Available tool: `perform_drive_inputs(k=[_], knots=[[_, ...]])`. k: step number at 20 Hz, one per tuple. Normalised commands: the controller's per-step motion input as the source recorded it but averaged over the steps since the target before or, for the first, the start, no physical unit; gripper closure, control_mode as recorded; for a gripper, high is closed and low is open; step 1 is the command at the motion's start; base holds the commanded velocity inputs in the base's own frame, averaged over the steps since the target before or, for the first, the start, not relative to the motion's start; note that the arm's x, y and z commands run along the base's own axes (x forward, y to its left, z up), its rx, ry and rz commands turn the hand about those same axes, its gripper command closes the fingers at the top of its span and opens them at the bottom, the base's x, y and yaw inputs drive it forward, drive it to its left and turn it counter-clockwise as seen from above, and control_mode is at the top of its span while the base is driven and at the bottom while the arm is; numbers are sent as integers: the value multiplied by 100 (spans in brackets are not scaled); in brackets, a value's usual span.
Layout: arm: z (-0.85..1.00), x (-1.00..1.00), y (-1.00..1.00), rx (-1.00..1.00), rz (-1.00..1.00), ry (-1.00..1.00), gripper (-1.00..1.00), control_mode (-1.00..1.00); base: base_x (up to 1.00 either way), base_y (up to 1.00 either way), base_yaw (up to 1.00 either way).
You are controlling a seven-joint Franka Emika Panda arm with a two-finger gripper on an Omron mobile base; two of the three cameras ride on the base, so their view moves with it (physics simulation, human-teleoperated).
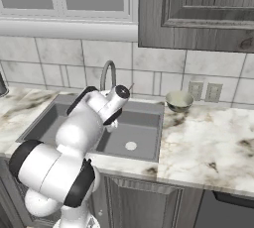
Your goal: Rinse each bowl for a few seconds and place them down in the sink or on the counter.
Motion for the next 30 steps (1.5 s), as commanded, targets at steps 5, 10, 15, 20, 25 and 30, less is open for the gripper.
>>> perform_drive_inputs(k=[5,10,15,20,25,30], knots=[[-20,49,0,1,8,0,100,-100,0,0,0],[4,10,-22,0,5,-1,100,-100,0,0,0],[20,-13,-45,0,0,-1,100,-100,0,0,0],[17,-18,-45,0,-6,0,100,-100,0,0,0],[13,-12,-41,-1,-17,0,100,-100,0,0,0],[4,-14,-49,0,-25,0,100,-100,0,0,0]])
